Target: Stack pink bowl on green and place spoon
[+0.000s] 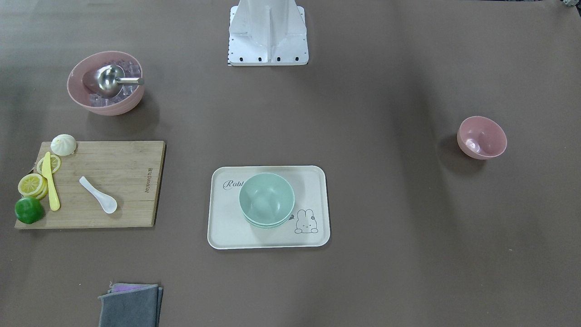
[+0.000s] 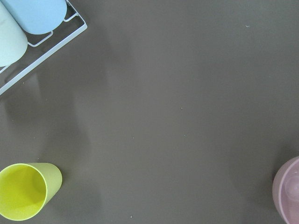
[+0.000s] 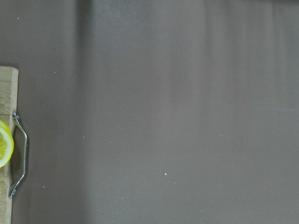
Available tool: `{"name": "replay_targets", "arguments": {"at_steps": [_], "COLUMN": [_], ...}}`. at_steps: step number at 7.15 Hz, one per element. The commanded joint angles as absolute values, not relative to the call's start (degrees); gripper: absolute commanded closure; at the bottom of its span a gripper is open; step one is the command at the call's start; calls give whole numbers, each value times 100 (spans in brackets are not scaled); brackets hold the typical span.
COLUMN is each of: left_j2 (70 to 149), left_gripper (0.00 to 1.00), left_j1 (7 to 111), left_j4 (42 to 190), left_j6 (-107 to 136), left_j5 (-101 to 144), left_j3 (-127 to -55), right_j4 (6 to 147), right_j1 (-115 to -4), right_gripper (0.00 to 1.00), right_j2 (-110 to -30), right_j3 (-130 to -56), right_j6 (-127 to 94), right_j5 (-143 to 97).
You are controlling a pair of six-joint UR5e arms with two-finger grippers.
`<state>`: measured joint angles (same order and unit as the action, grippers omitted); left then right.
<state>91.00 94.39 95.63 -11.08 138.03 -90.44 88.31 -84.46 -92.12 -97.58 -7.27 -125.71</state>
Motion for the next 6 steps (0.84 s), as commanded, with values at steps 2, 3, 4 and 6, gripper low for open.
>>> {"name": "replay_targets", "arguments": {"at_steps": [2,3,4,6], "left_j2": [9184,9367,9491,9554], "left_gripper": [1,1,1,1], "left_j1": [9439,9248,9063,8956], "left_j4": [10402,10632,10574,10643], "left_j6": [-1116,-1099,-1055,-598], "left_j5": [13825,13825,13816,14069], "left_j3": [-9053,-9044,-8966,-8851], "right_j4": [8213,8209,8183,7396], "right_j1": [-8446,-8411,-8281,-8191], "right_gripper": [0,0,0,0], "right_j2": [-9211,-9159,-9132,-9219], "right_j3": [-9827,-9817,-9870,-9932], "right_j6": [-729,-895,-1253,-1257], "right_j5": [-13066,-13165,-13183,-13289]}}
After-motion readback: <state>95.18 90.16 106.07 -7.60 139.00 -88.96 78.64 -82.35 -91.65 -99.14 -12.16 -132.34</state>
